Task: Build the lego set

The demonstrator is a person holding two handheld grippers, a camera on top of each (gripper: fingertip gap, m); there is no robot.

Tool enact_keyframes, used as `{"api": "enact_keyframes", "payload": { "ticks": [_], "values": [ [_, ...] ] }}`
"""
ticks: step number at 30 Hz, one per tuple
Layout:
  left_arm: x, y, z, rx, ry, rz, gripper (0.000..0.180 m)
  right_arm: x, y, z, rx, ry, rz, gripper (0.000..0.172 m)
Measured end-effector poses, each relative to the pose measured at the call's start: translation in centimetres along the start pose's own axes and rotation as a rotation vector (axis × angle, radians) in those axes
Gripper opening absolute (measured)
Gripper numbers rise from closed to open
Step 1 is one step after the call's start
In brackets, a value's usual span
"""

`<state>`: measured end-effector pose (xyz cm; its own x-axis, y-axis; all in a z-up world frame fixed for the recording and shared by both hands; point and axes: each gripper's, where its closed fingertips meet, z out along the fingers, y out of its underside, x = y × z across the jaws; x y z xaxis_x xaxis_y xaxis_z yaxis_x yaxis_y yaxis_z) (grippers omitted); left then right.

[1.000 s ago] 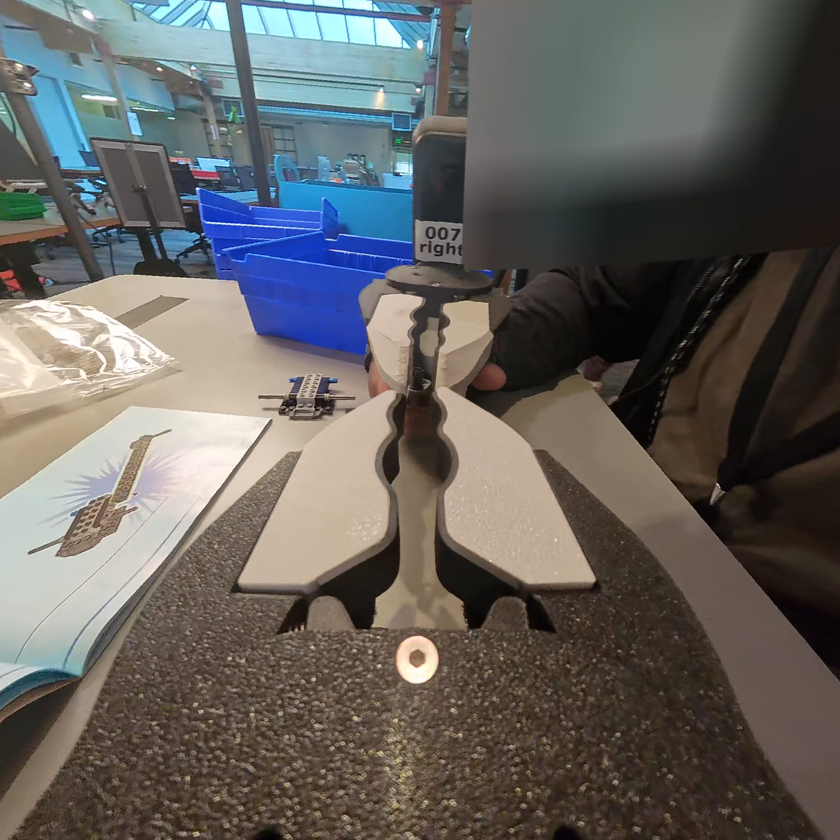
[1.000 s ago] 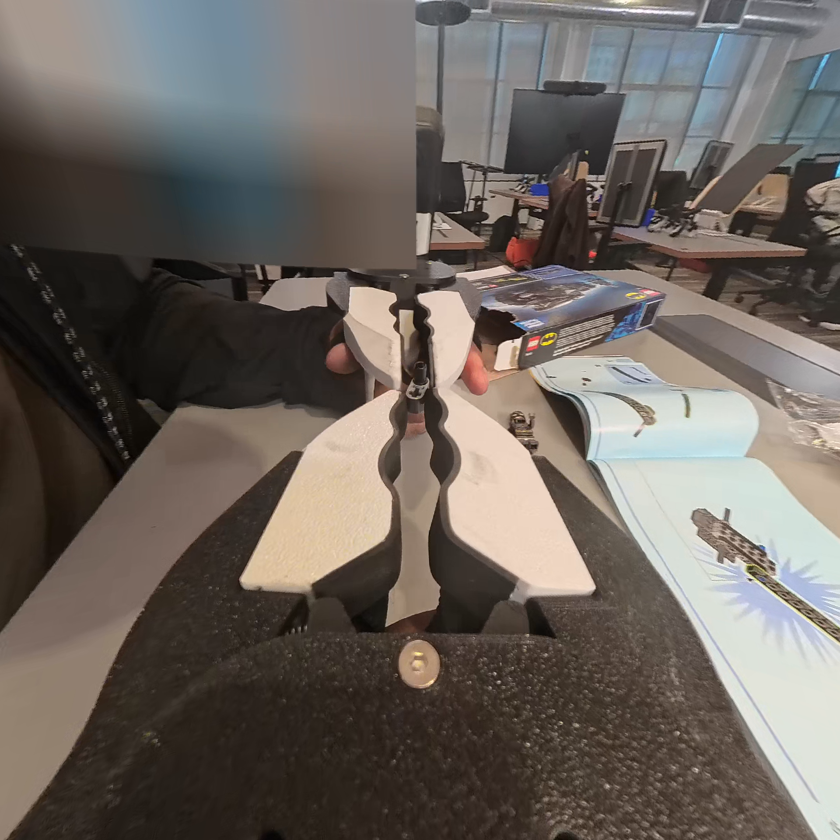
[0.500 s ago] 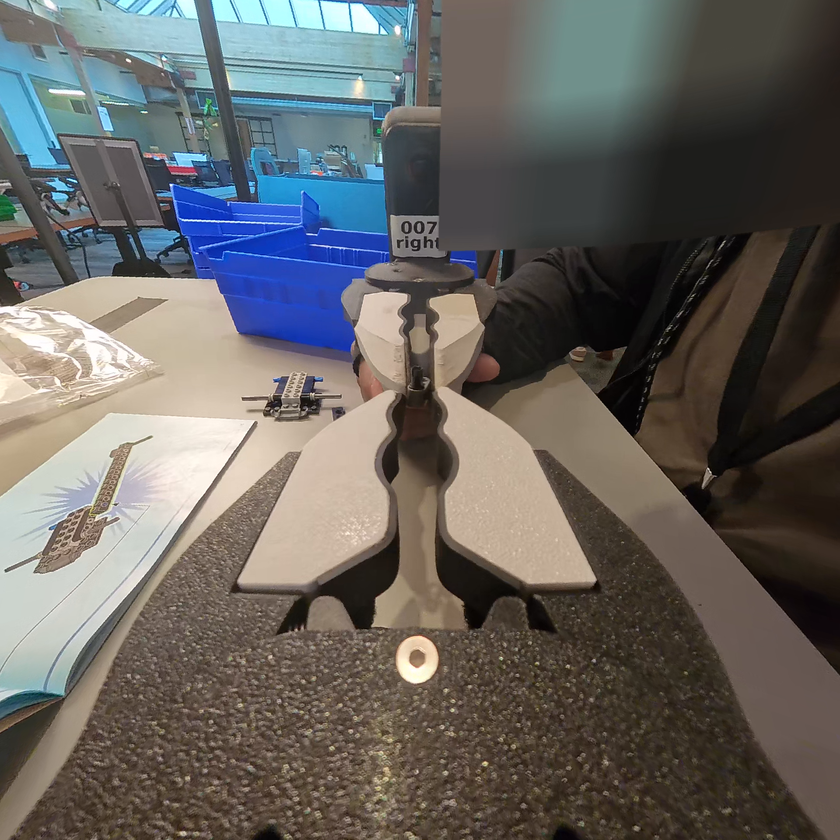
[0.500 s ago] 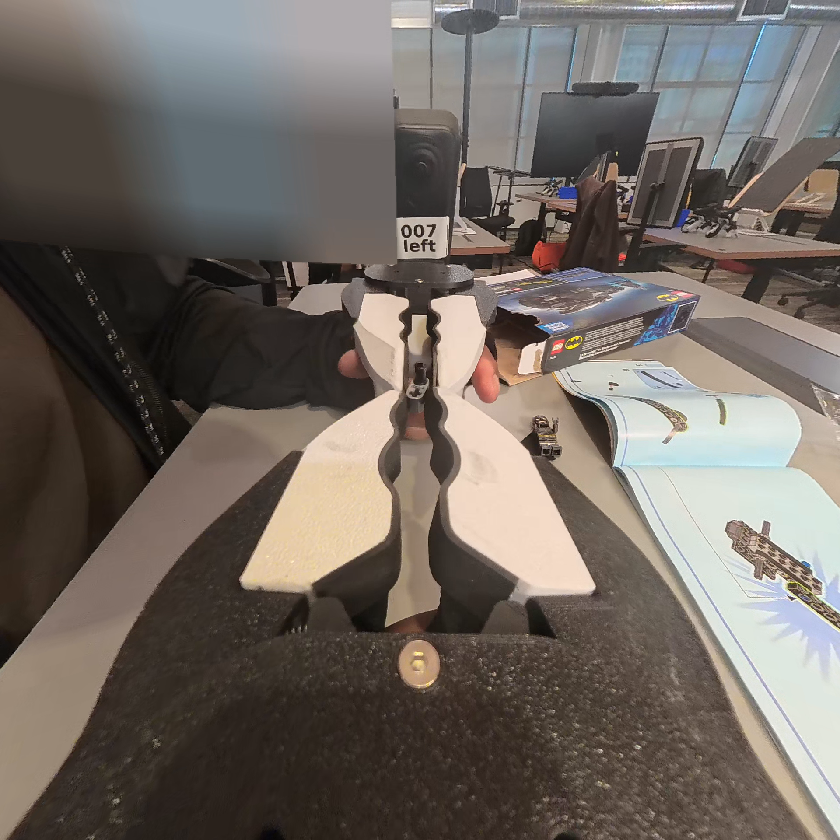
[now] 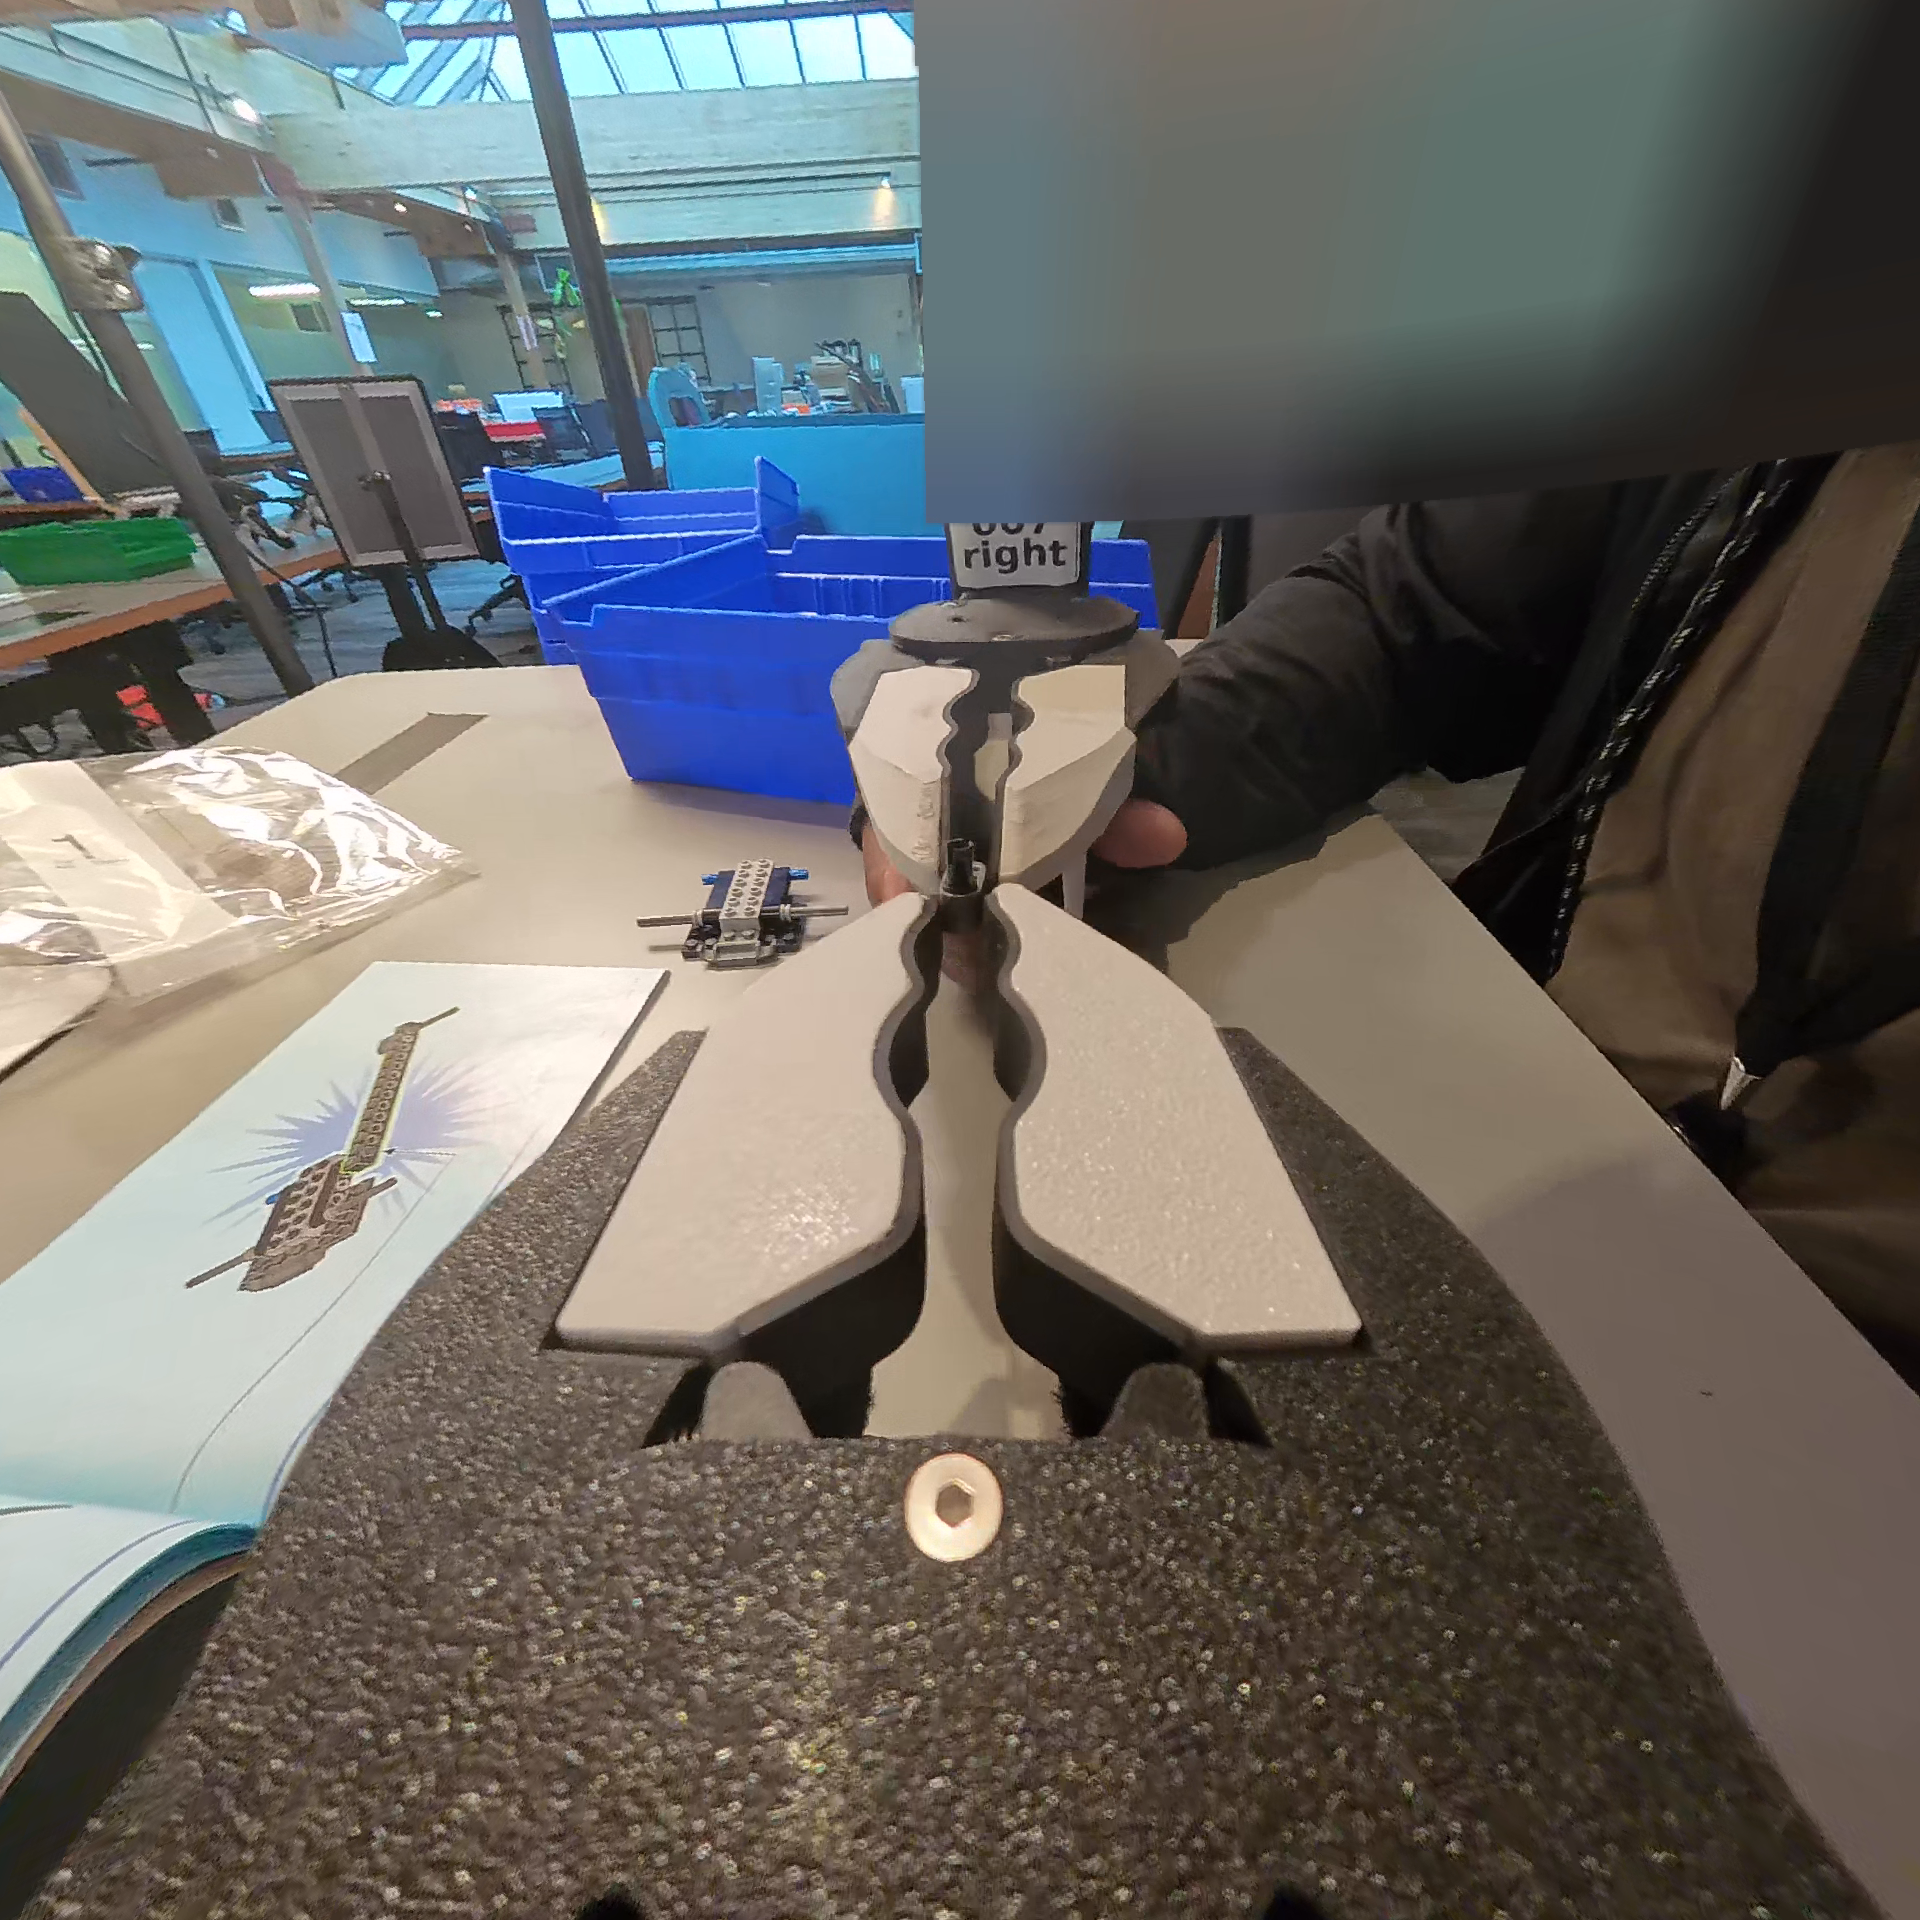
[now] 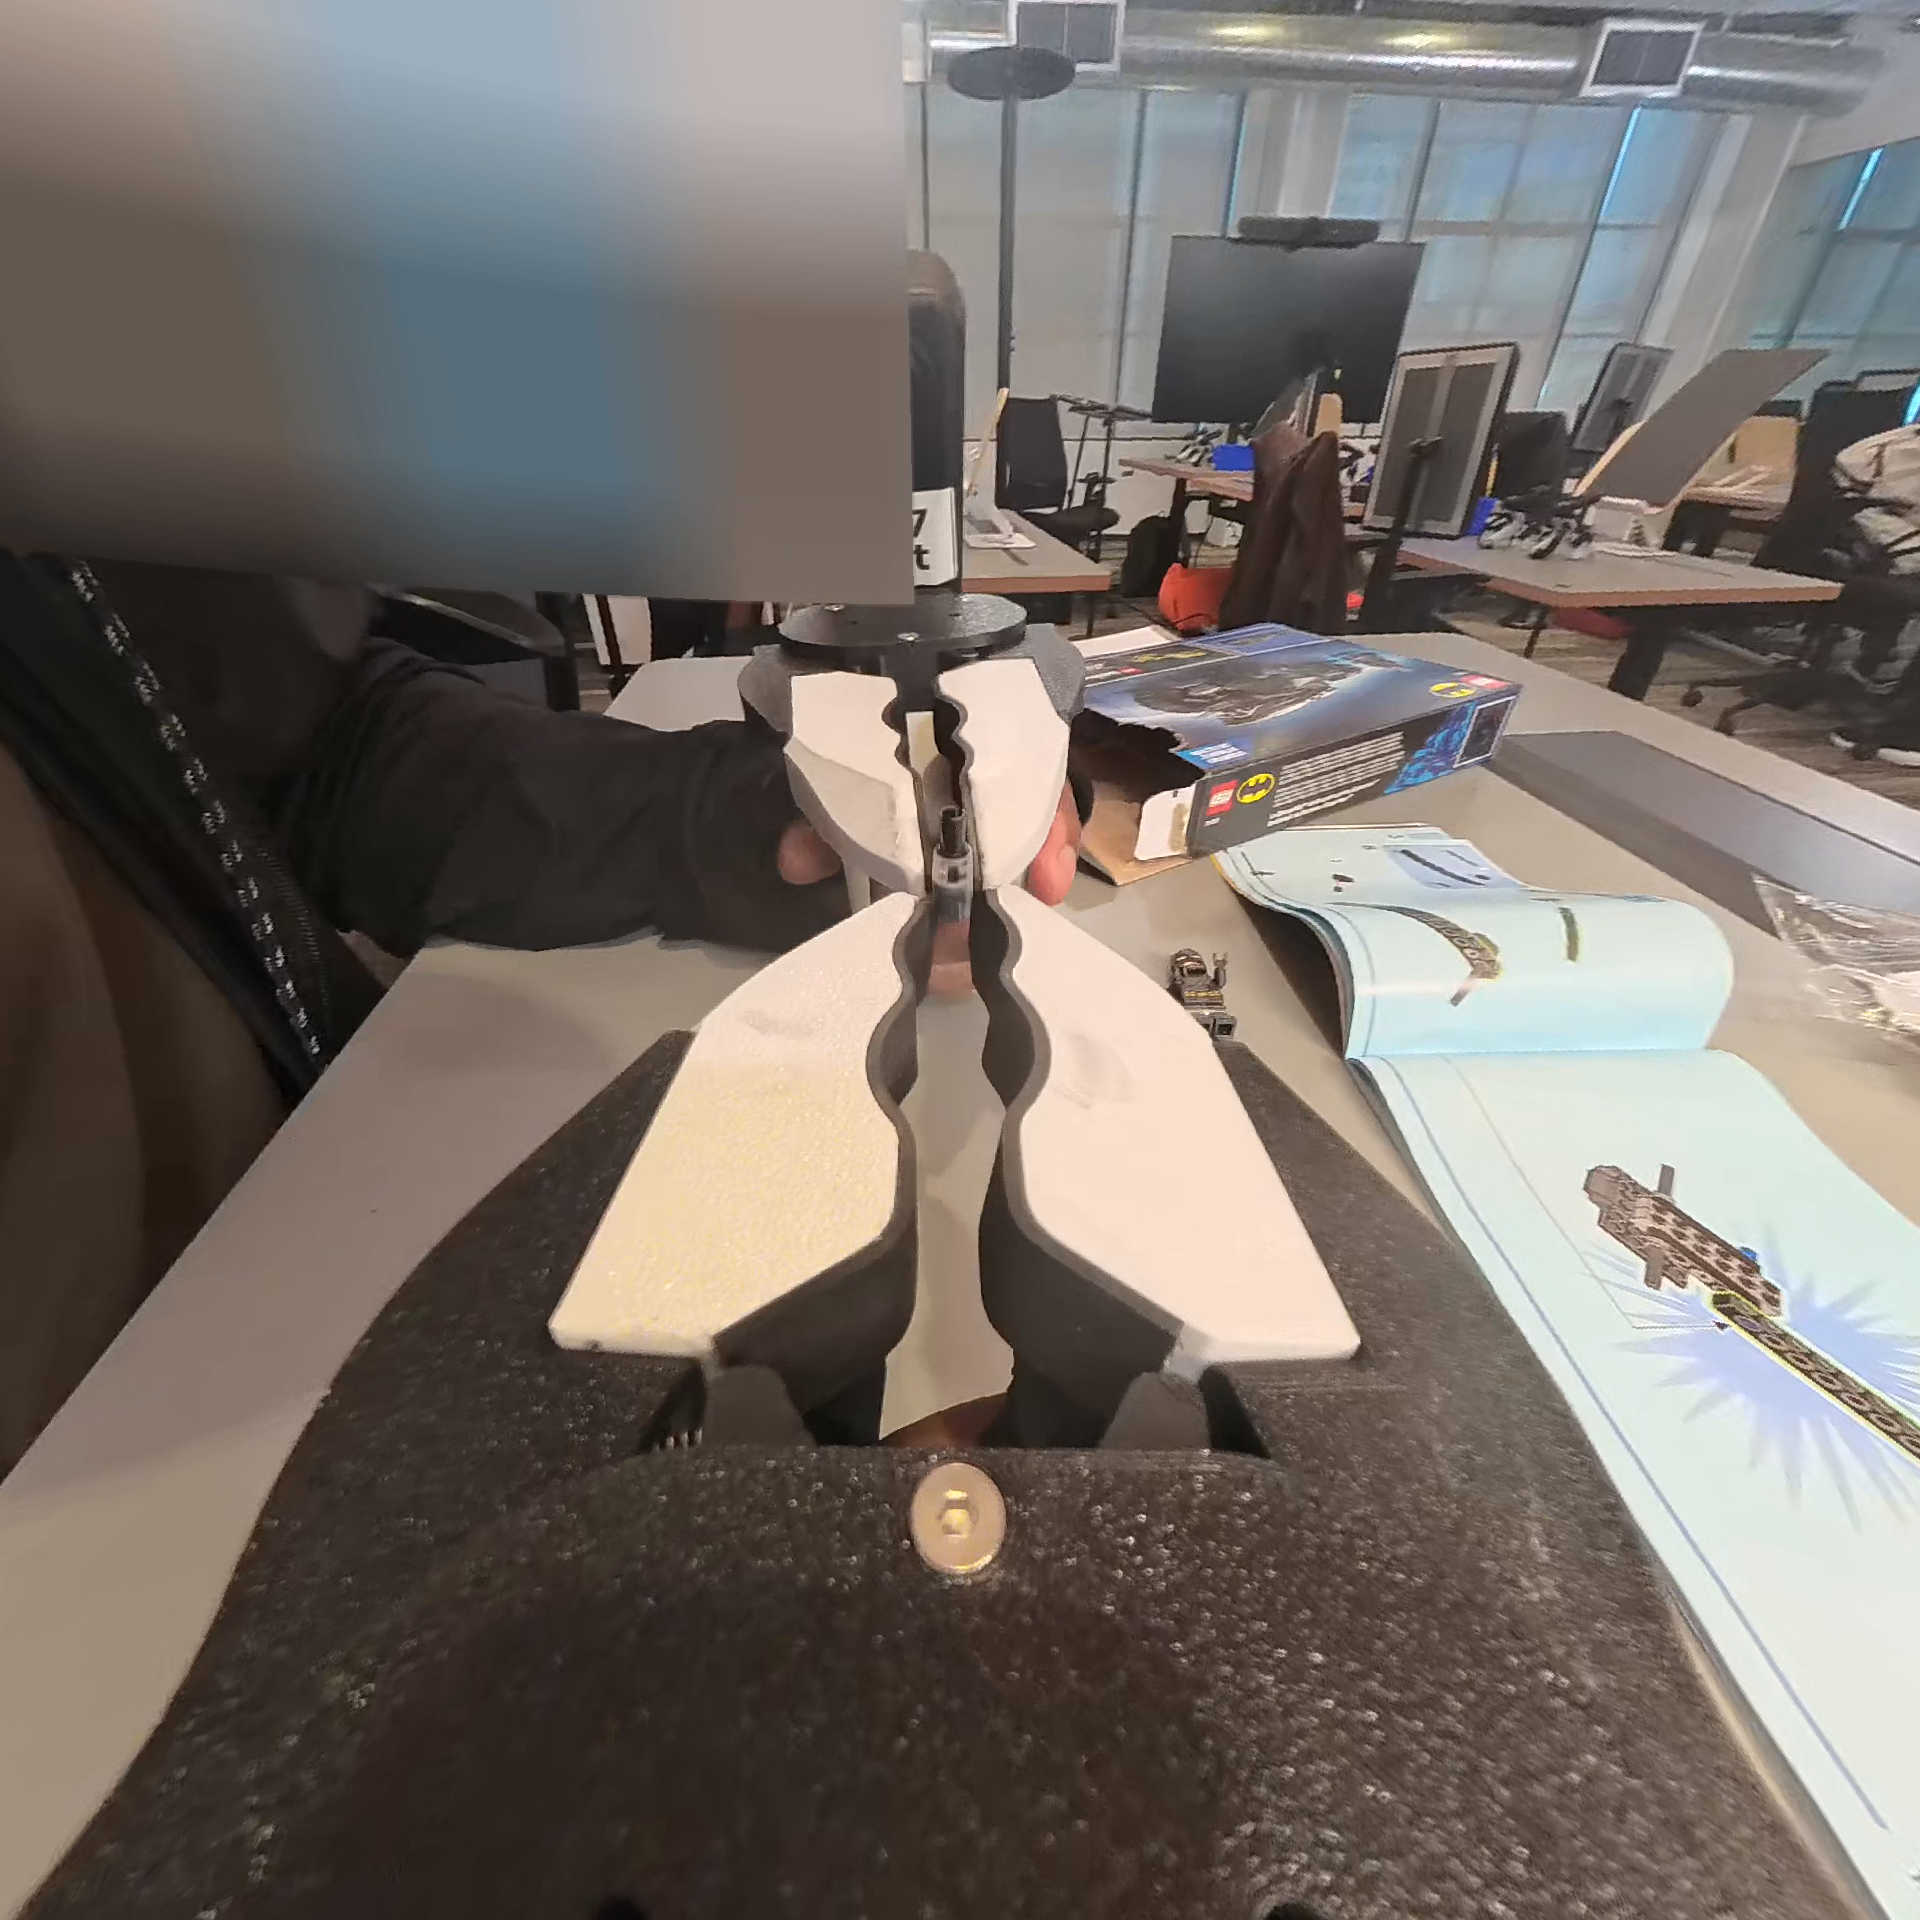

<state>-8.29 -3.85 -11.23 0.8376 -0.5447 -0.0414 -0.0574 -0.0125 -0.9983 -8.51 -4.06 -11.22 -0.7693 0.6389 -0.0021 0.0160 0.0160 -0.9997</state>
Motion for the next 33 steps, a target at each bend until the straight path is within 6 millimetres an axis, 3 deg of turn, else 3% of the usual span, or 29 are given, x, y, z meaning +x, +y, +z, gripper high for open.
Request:
{"api": "enact_keyframes", "payload": {
  "ticks": [16,33],
  "values": [
    [-0.29,0.87,0.33,-0.048,-0.027,0.029,0.007,0.38,0.39,-0.09,-0.017,0.02,0.016,0.011],
    [-0.21,0.48,0.0,-0.013,-0.025,0.01,0.007,0.42,0.64,0.53,-0.036,0.008,0.04,0.007]
  ]
}}
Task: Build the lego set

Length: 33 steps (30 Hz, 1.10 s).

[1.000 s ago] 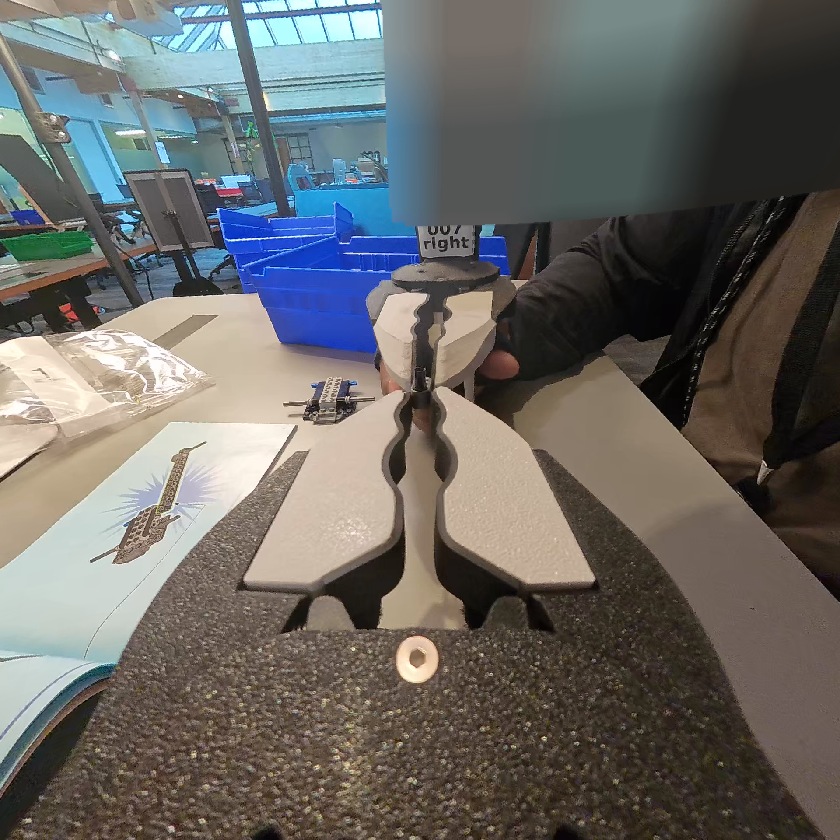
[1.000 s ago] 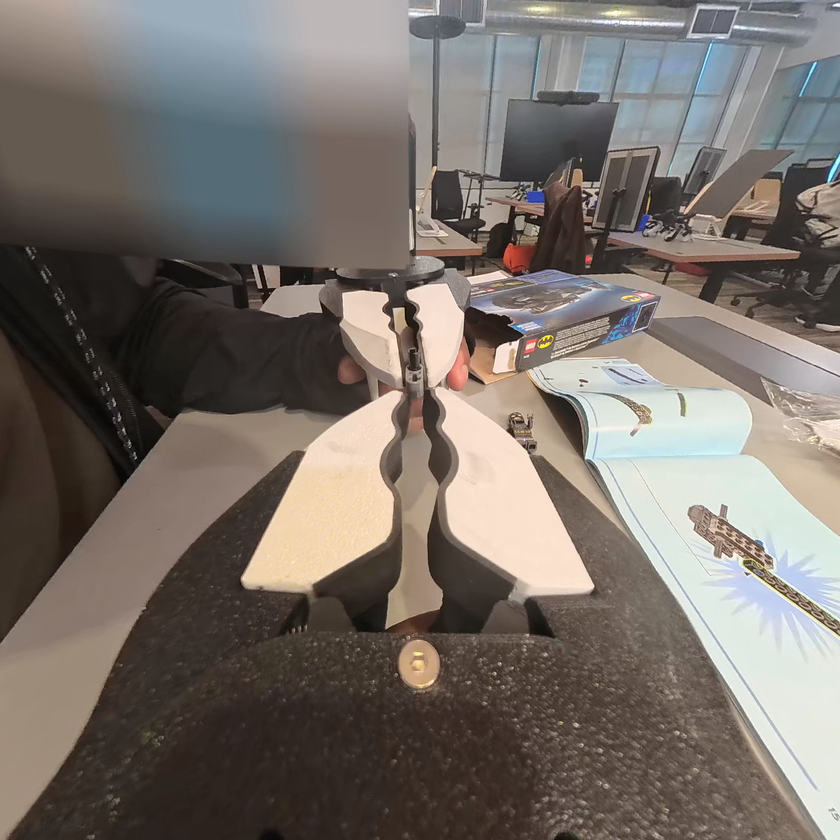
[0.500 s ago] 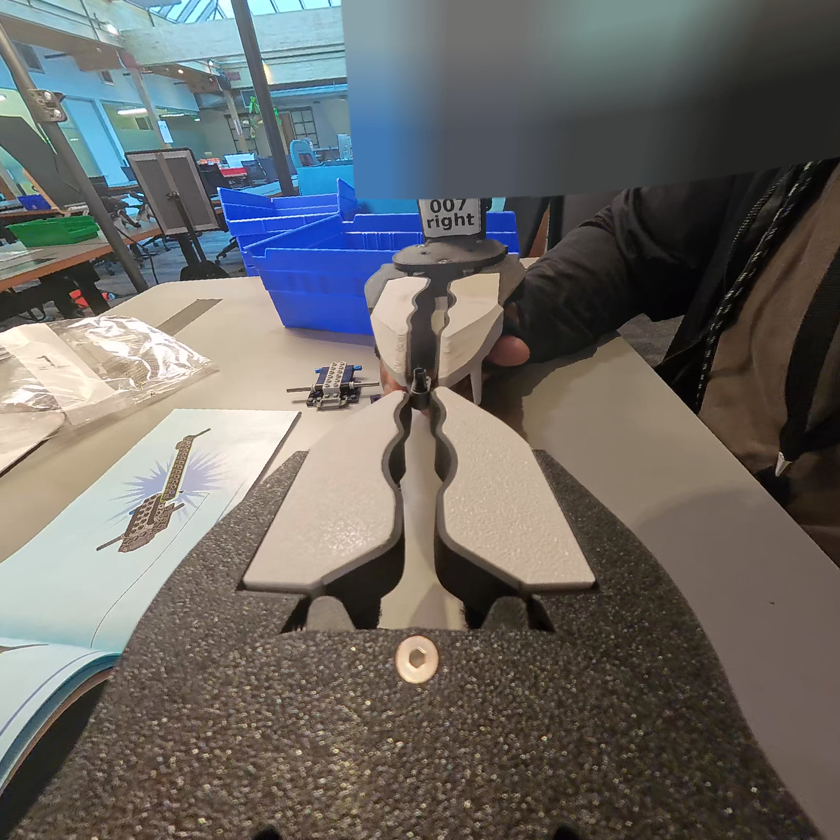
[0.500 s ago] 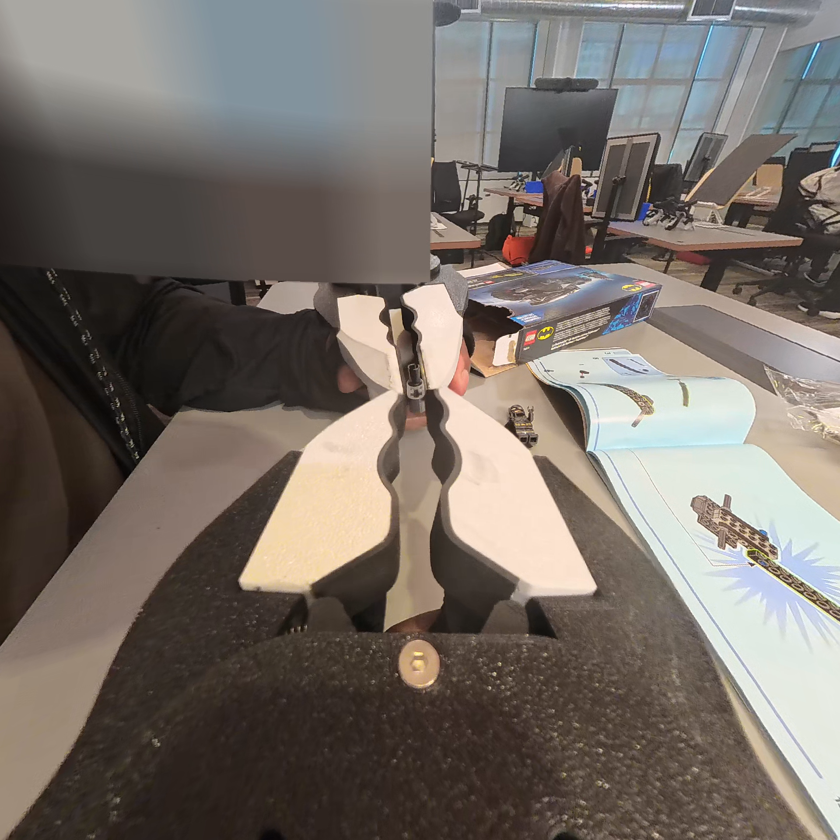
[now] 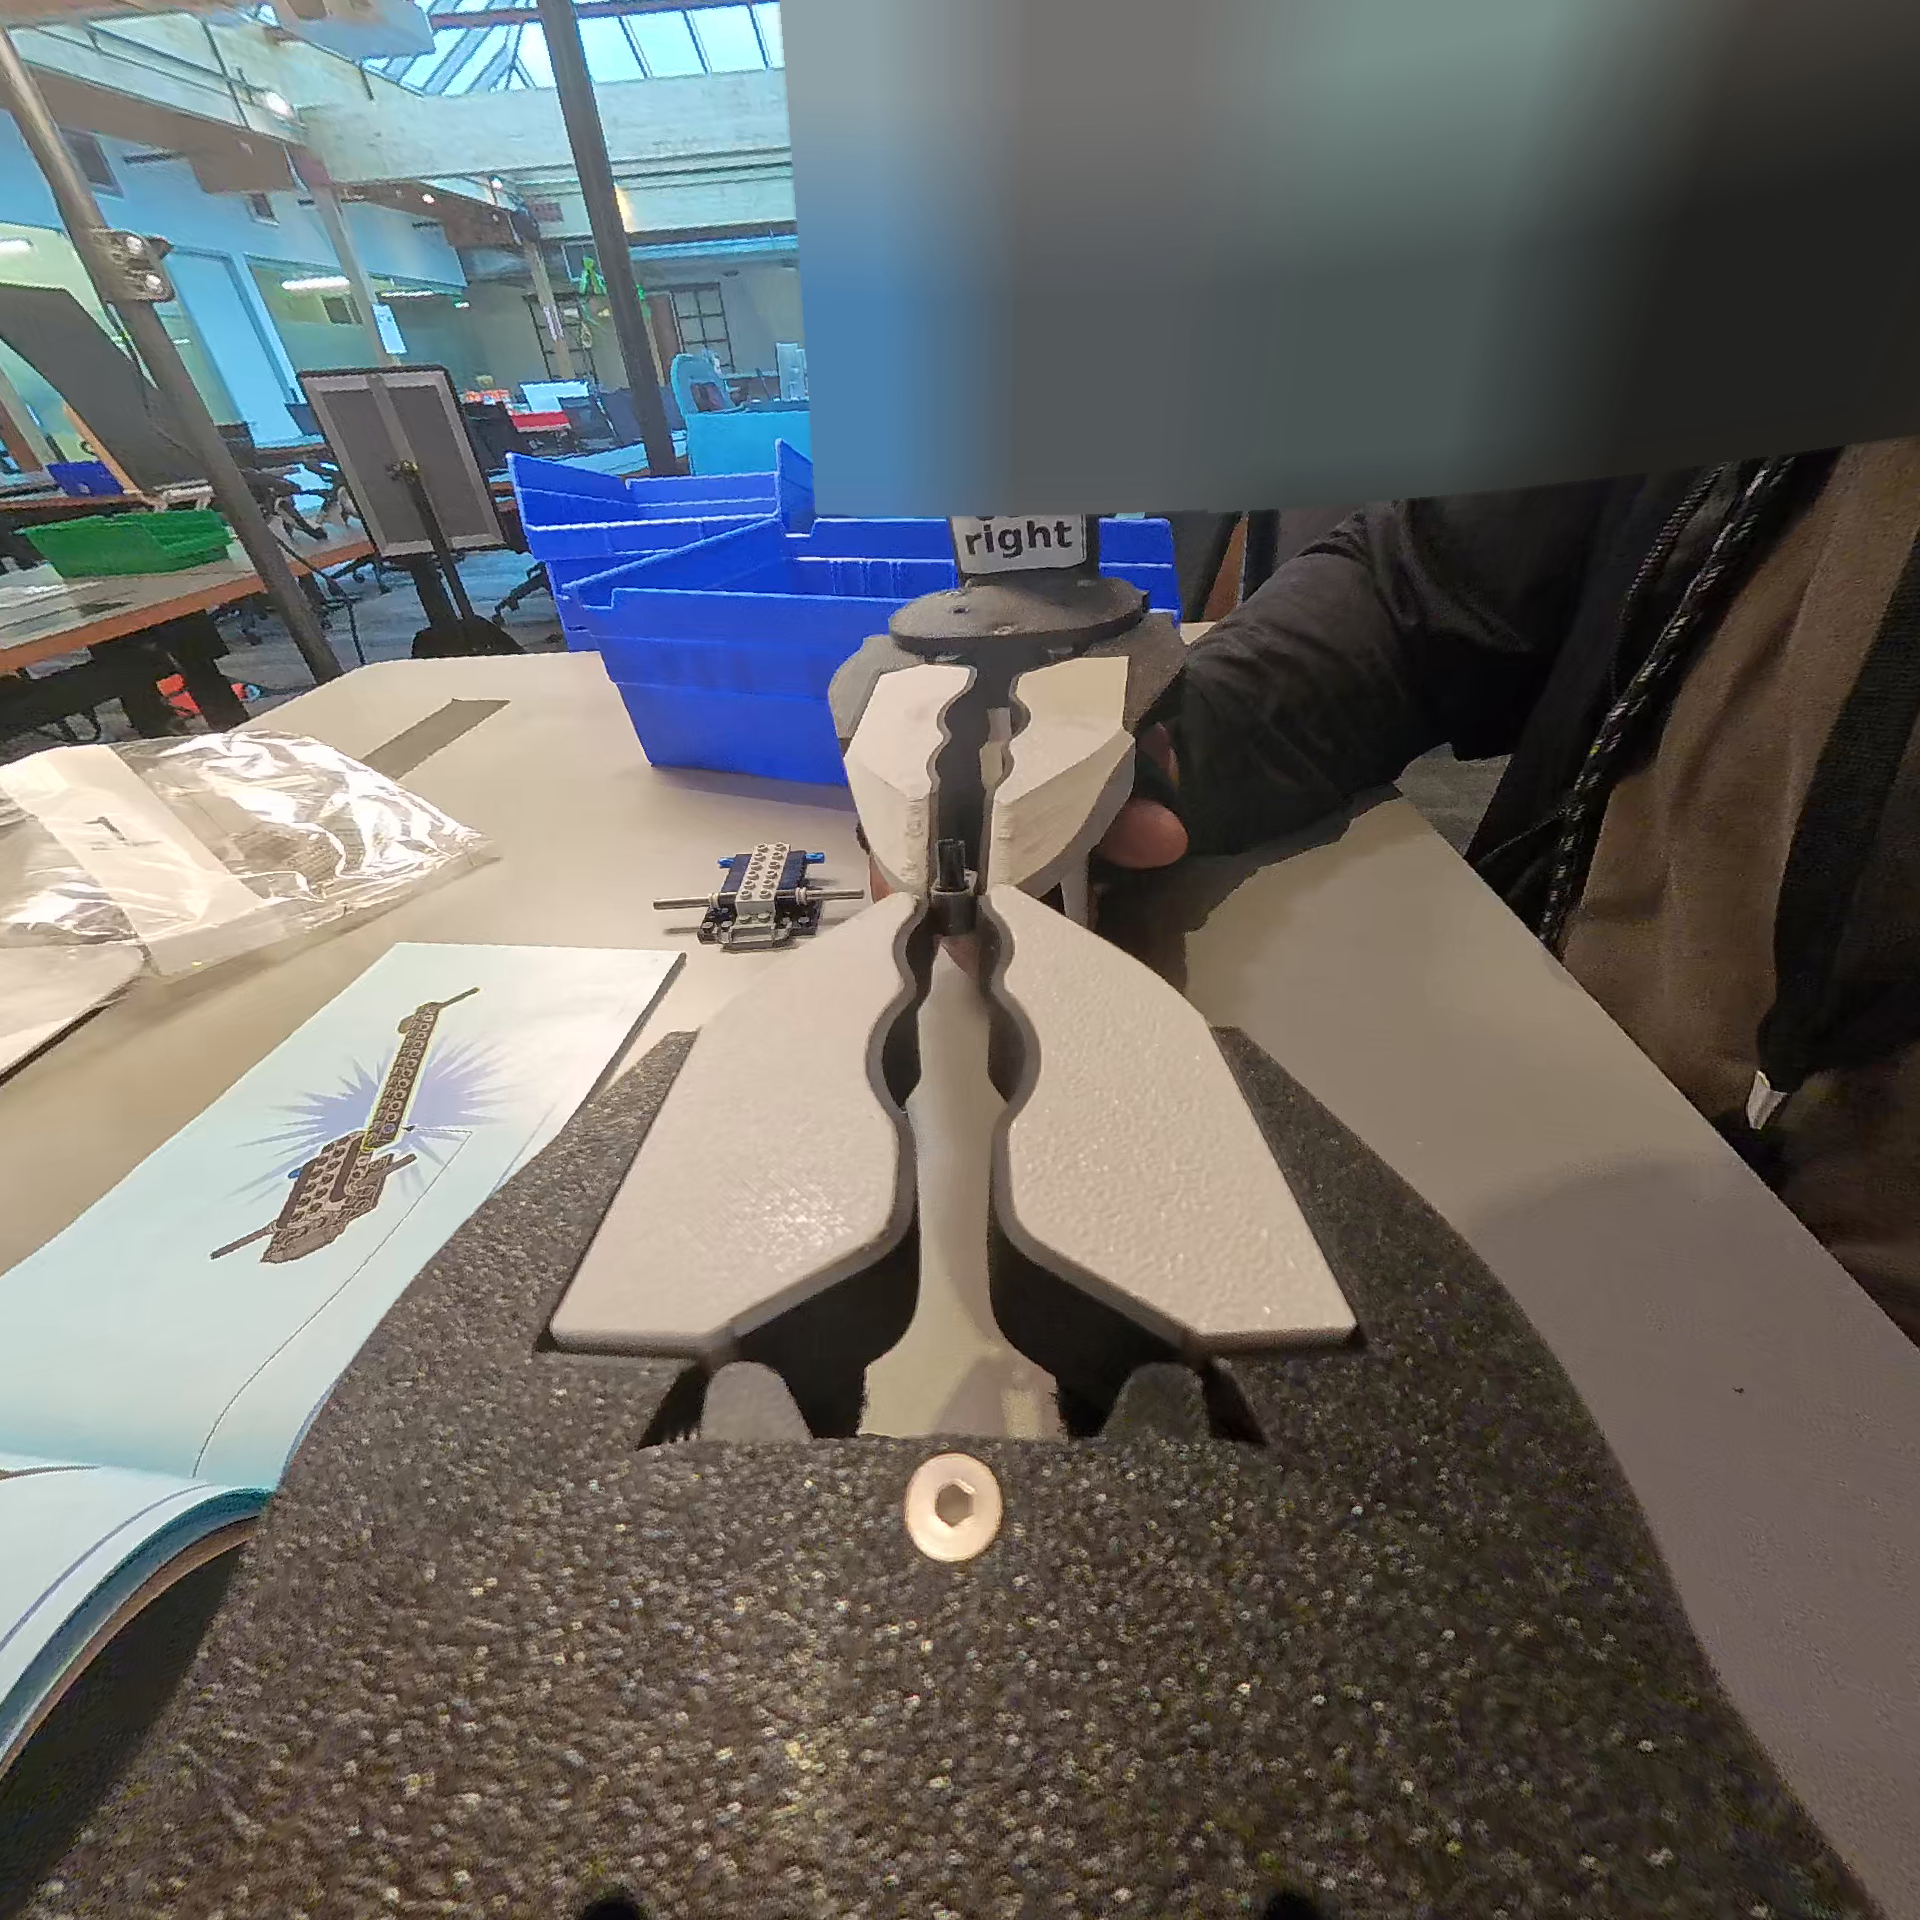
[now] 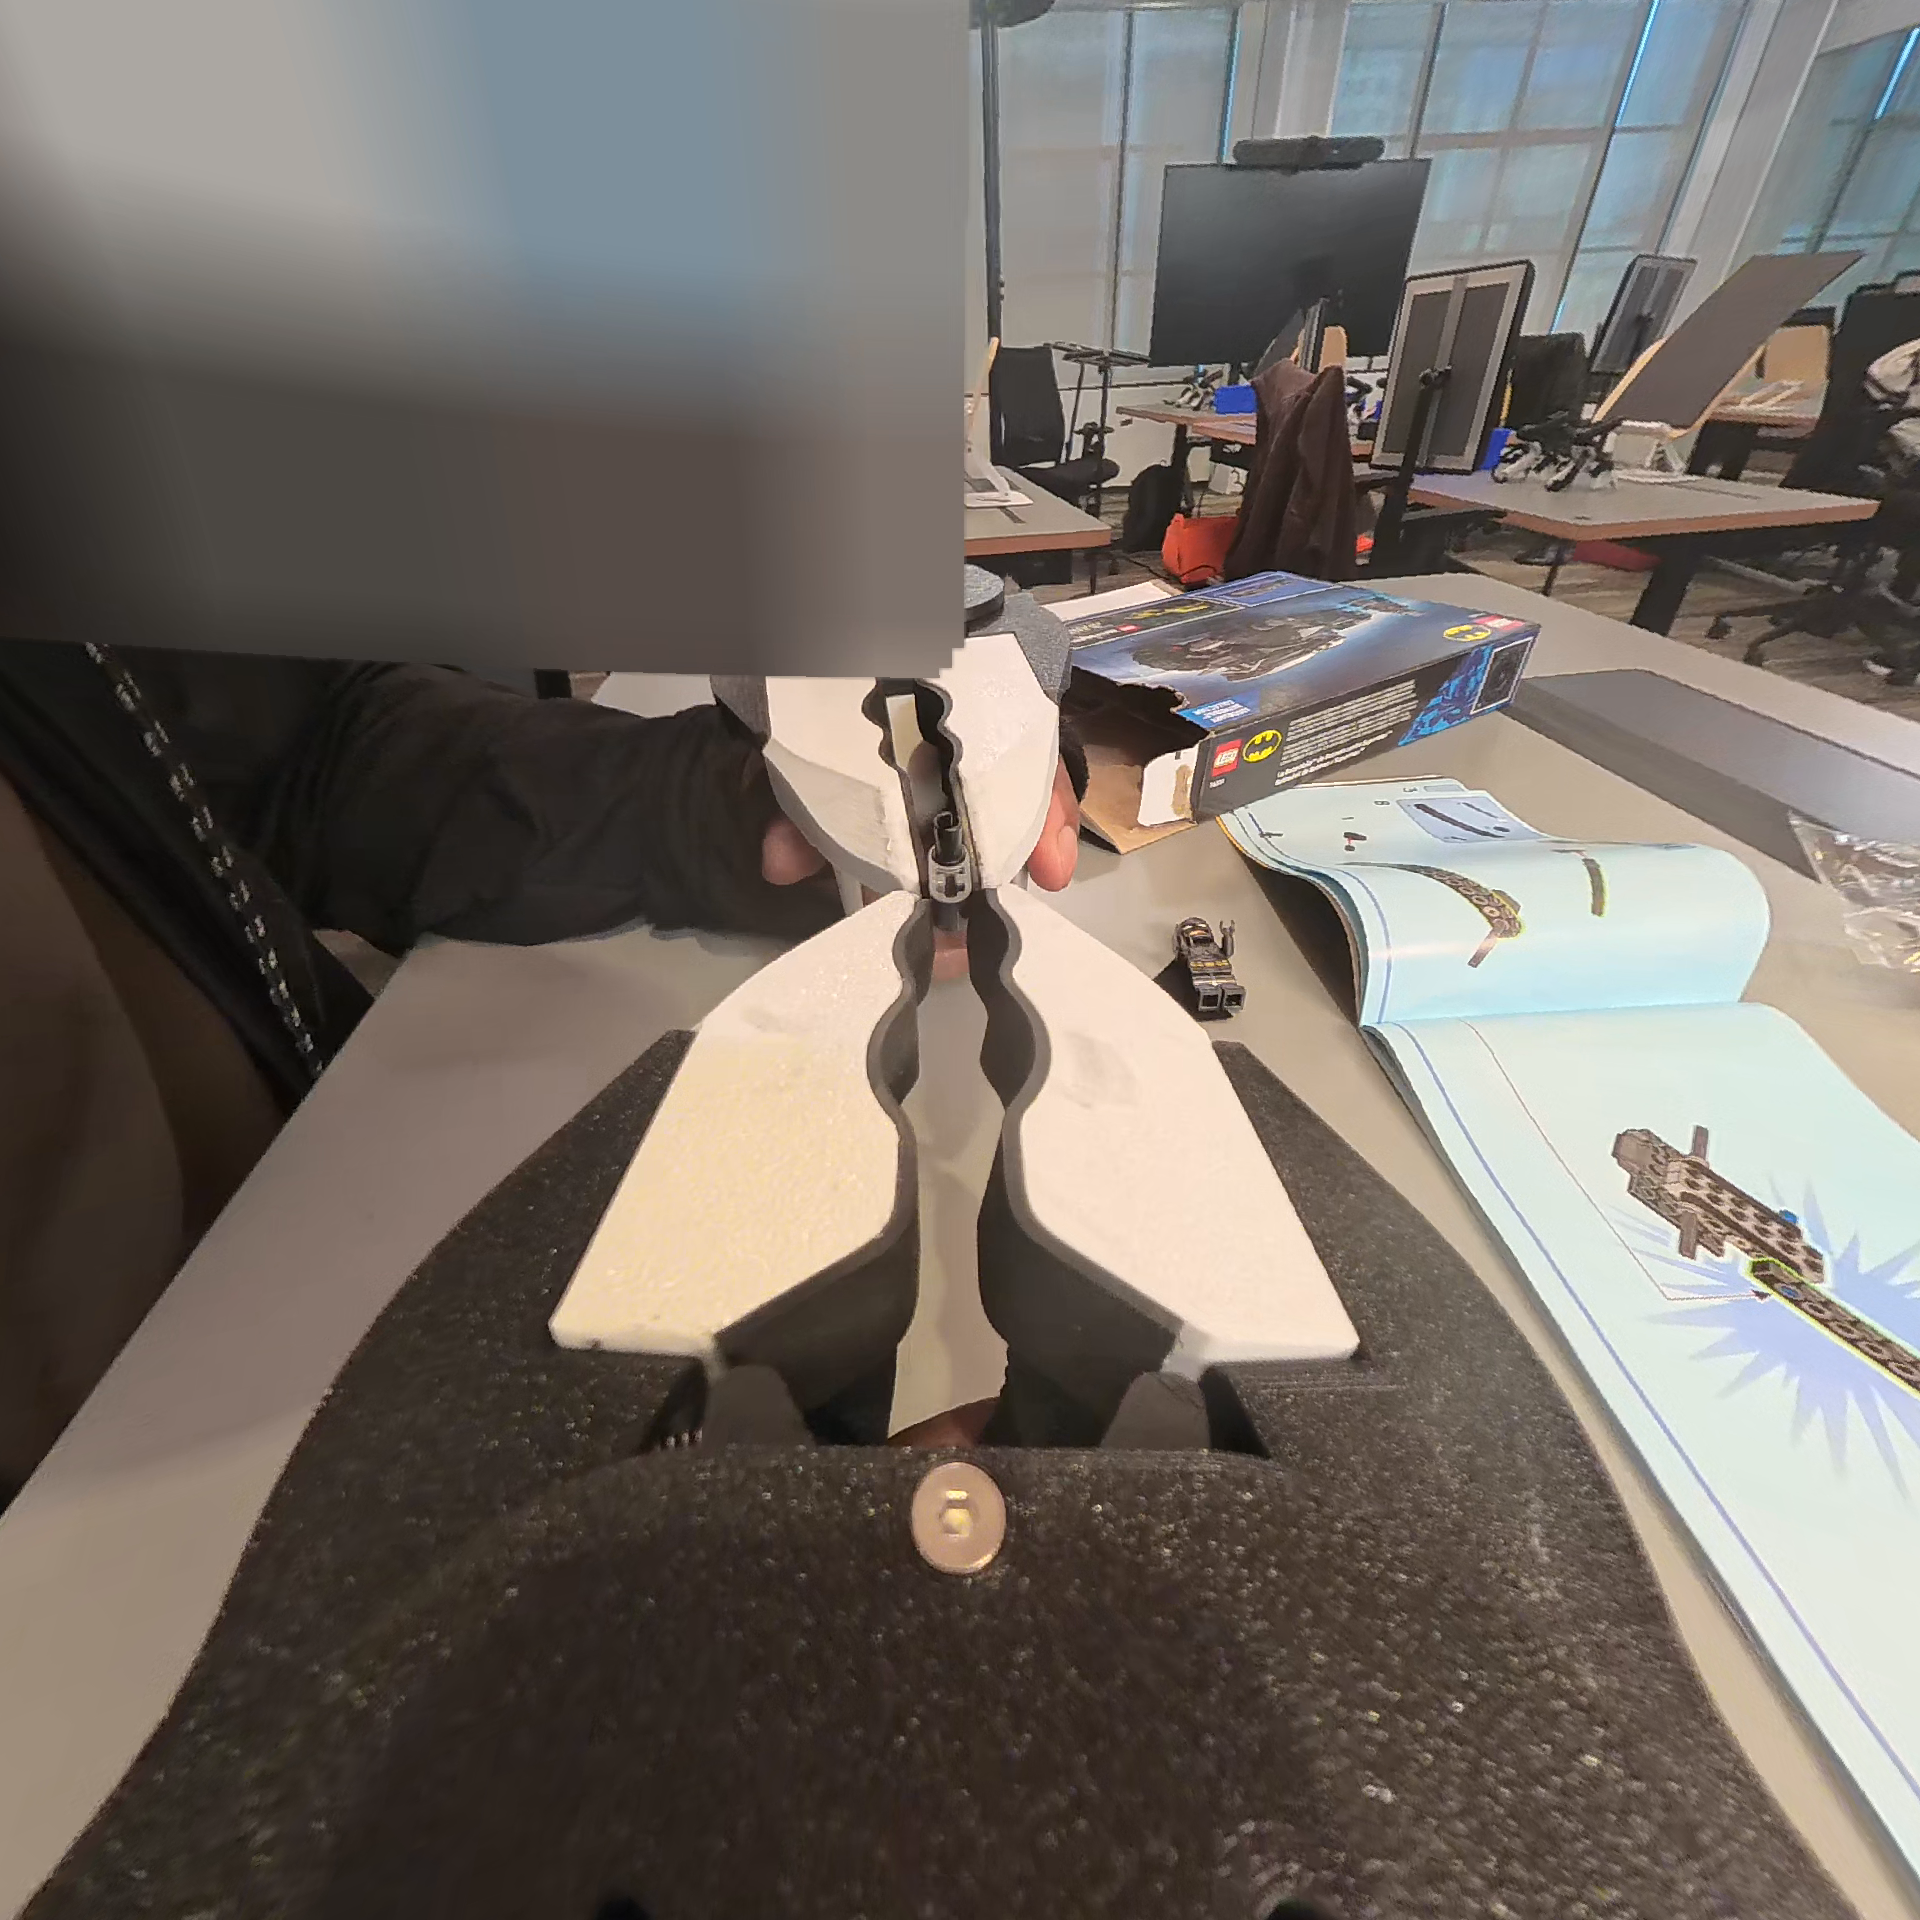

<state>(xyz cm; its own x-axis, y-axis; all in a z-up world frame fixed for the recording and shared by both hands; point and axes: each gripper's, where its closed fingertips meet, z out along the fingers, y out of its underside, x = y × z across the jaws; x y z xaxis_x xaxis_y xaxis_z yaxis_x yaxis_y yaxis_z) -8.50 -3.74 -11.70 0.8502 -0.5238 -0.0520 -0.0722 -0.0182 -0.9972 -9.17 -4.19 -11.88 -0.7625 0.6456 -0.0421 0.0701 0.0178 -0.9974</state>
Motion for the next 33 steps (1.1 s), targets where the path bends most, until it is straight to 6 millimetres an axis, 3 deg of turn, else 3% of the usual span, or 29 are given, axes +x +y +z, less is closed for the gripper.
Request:
{"api": "enact_keyframes", "payload": {
  "ticks": [10,15,19,23,33],
  "values": [
    [0.1,0.1,-0.2,-0.008,-0.002,0.004,0.007,-0.3,0.1,0.3,-0.012,-0.024,0.022,0.007],
    [-1.5,0.5,-0.9,-0.064,-0.11,0.018,0.007,2.1,0.9,0.0,-0.146,0.167,-0.024,0.011],
    [-3.2,1.1,-1.6,-0.096,-0.188,-0.037,0.007,5.7,4.0,-1.3,-0.411,0.371,0.001,0.021],
    [-3.7,2.2,-1.5,-0.155,-0.225,-0.059,0.007,6.6,7.6,-2.1,-0.653,0.413,-0.018,0.025],
    [-3.9,2.8,-1.3,-0.195,-0.231,-0.111,0.007,6.4,9.1,-2.1,-0.797,0.285,-0.004,0.024]
  ]
}}
